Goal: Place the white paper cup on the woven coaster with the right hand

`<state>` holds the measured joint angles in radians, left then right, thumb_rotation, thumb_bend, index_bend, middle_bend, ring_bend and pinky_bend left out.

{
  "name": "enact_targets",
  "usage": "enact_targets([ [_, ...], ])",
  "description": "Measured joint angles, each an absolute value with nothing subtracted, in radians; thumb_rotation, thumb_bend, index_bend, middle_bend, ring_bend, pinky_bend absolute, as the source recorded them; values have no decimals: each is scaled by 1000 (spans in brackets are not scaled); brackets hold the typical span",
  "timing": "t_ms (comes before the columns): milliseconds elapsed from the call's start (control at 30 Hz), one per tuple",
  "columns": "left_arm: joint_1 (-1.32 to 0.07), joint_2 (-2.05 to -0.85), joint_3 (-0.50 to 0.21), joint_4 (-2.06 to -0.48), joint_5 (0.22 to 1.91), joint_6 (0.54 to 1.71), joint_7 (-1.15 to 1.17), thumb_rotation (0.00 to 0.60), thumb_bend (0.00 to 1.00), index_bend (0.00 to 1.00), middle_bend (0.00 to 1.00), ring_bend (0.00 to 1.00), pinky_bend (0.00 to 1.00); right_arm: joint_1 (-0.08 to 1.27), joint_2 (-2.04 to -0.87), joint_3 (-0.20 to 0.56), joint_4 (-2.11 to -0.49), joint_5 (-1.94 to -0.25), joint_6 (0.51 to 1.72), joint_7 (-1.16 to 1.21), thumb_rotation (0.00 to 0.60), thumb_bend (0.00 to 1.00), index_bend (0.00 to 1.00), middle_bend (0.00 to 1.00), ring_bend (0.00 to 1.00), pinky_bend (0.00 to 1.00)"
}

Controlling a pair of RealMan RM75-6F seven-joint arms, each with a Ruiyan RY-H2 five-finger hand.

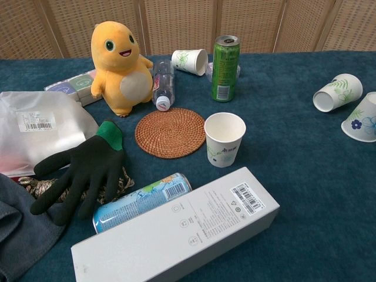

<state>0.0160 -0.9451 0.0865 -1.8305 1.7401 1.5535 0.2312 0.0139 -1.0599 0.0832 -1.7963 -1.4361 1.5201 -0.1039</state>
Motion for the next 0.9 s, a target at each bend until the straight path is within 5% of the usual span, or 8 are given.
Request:
enact_targets([
  [467,21,-938,85,-1844,1747,1570,215,600,287,0,0,0,0,33,-1072,82,-1801,-1431,1487,-119,600,103,0,0,0,276],
  [900,26,-926,80,-1854,1737,1580,204,600,286,0,0,0,0,161,-1120,118,-1883,-1375,1323,-194,600,92,0,0,0,276],
])
